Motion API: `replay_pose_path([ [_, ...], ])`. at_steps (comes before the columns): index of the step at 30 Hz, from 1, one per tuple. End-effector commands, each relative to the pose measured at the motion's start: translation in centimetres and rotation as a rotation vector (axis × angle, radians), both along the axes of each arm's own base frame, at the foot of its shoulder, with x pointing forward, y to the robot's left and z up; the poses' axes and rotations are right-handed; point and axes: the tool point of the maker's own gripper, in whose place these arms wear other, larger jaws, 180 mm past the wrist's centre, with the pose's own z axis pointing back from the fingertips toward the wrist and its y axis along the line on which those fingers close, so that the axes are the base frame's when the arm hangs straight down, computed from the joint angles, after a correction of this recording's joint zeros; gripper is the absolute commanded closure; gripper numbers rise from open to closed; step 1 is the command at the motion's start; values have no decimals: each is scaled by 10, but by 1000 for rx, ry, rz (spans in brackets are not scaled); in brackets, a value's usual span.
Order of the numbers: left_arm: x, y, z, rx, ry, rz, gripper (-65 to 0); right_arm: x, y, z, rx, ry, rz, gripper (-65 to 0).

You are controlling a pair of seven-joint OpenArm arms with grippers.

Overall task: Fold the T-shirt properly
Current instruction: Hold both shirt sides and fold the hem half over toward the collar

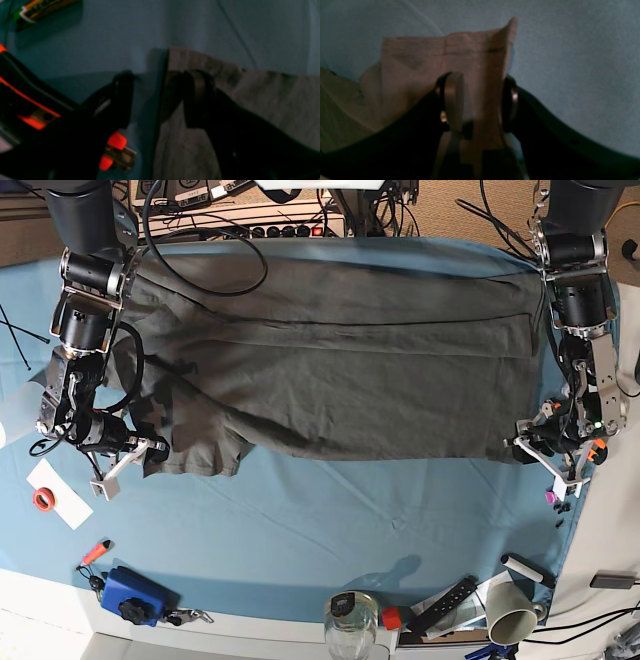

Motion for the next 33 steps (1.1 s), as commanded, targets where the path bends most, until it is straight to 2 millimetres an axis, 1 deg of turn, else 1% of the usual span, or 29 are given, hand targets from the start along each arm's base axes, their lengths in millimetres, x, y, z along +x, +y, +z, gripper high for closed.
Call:
replay_pose_path([
  [1, -9, -7, -7, -27, 65, -19, -265, 5, -7, 10, -22, -10, 0, -166],
  [4, -15, -17, -8, -88, 104, -30, -167, 5, -7, 10, -22, -8, 0, -15],
  [5, -16, -21, -8, -112, 112, -34, -131, 5, -7, 10, -22, -8, 0, 0],
  [8, -20, -28, -9, -145, 134, -43, -25, 5, -7, 10, -23, -10, -1, 0],
  [9, -21, -28, -9, -145, 139, -44, 0, 6, -7, 10, -22, -13, -2, 0],
  [14, -27, -29, -11, -148, 180, -54, 0, 19, -8, 24, -23, -54, -8, 0],
  [17, -25, -28, -7, -146, 178, -59, 0, 31, -8, 39, -24, -87, -7, 0],
  [20, -22, -29, 1, -140, 177, -73, 0, 40, -8, 51, -24, -106, -5, 0],
  [27, -18, -35, 22, -128, 146, -113, 0, 46, -7, 71, -59, -143, 20, 0],
  [33, -14, -34, 39, -91, 116, -137, 0, 48, -3, 105, -121, -202, 65, 0],
])
